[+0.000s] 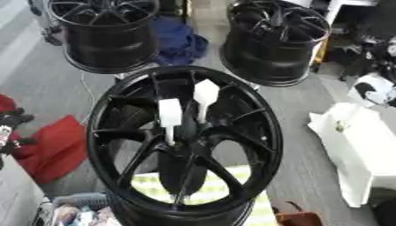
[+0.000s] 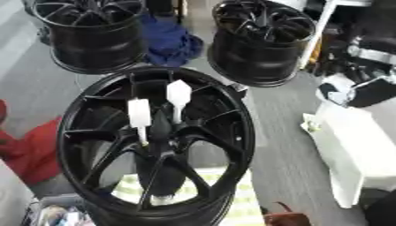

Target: Pull the pin out of the wheel hub.

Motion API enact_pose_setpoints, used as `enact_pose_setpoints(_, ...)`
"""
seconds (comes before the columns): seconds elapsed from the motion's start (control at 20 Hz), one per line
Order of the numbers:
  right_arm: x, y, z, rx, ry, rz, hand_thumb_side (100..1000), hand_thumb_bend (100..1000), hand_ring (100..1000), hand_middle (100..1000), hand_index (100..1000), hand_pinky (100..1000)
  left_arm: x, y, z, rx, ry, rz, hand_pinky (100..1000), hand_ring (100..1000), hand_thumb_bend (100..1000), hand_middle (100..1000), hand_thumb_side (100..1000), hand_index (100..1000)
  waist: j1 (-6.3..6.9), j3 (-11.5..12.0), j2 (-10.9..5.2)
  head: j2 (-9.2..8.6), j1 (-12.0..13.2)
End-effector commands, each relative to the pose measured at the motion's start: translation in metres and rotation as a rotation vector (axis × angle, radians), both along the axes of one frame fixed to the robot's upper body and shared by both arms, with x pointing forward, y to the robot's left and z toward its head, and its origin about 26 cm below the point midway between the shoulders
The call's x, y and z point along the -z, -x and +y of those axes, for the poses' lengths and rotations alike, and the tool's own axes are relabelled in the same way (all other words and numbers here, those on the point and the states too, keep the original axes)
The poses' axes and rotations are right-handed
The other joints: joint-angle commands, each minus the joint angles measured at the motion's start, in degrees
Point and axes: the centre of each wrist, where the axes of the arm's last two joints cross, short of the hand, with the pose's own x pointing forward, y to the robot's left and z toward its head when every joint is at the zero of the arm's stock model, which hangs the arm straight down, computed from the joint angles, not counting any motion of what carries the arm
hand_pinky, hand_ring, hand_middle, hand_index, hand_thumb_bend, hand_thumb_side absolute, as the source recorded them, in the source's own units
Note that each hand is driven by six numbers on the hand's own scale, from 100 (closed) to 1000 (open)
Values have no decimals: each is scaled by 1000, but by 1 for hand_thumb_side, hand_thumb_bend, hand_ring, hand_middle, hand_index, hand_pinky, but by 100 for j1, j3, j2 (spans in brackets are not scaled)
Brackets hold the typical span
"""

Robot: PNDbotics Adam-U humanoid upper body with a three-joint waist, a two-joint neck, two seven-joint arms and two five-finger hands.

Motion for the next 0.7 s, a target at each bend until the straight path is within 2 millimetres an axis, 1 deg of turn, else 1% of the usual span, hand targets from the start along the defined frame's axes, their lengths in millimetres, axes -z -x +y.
enact_pose_setpoints(0.05, 32, 17, -33, 276, -86, -93, 467, 135, 813, 818, 947, 806, -12, -1, 3, -11, -17, -38, 707, 1000, 112, 765, 706, 888, 35, -33, -6, -12, 63)
enact_pose_setpoints(0.1, 48, 24, -40, 354, -131, -118, 498, 171, 822, 825, 945, 818, -12, -1, 3, -12, -17, -38, 707, 1000, 112, 765, 706, 887, 44, -40, -1, -12, 70)
enact_pose_setpoints(0.15, 63, 31, -45, 433, -178, -160, 512, 181, 816, 817, 940, 816, -11, -1, 3, -13, -16, -39, 707, 1000, 111, 765, 706, 887, 54, -47, 2, -12, 72)
enact_pose_setpoints(0.25, 86, 38, -49, 556, -257, -261, 511, 165, 797, 798, 921, 803, -11, -2, 3, -12, -14, -39, 707, 1000, 111, 765, 707, 887, 67, -50, 3, -12, 58)
enact_pose_setpoints(0.3, 95, 40, -48, 599, -297, -314, 477, 126, 771, 778, 906, 778, -11, -2, 2, -10, -13, -38, 707, 1000, 111, 765, 708, 886, 73, -47, 3, -12, 50)
enact_pose_setpoints(0.35, 103, 40, -45, 632, -346, -373, 461, 107, 758, 770, 902, 763, -10, -2, 2, -7, -12, -37, 707, 1000, 111, 765, 708, 886, 81, -41, 4, -12, 46)
enact_pose_setpoints(0.4, 110, 40, -43, 654, -386, -420, 461, 107, 758, 770, 902, 763, -10, -2, 2, -5, -11, -36, 707, 1000, 111, 765, 708, 886, 86, -34, 5, -12, 42)
enact_pose_setpoints(0.45, 116, 38, -36, 661, -437, -465, 422, 100, 695, 725, 888, 709, -10, -2, 1, -2, -10, -35, 707, 1000, 110, 765, 709, 886, 95, -21, 6, -12, 30)
enact_pose_setpoints(0.5, 122, 37, -30, 662, -485, -501, 418, 100, 684, 717, 884, 700, -9, -2, 1, -1, -9, -35, 707, 1000, 110, 765, 709, 886, 102, -10, 7, -12, 22)
enact_pose_setpoints(0.55, 126, 34, -22, 649, -538, -530, 406, 100, 661, 697, 878, 684, -9, -2, 0, 1, -7, -35, 707, 1000, 110, 765, 709, 885, 115, 5, 9, -12, 24)
enact_pose_setpoints(0.7, 133, 25, 3, 582, -668, -577, 405, 100, 643, 684, 873, 674, -9, -2, -1, 5, -4, -37, 707, 1000, 110, 765, 709, 882, 146, 19, 16, -12, 28)
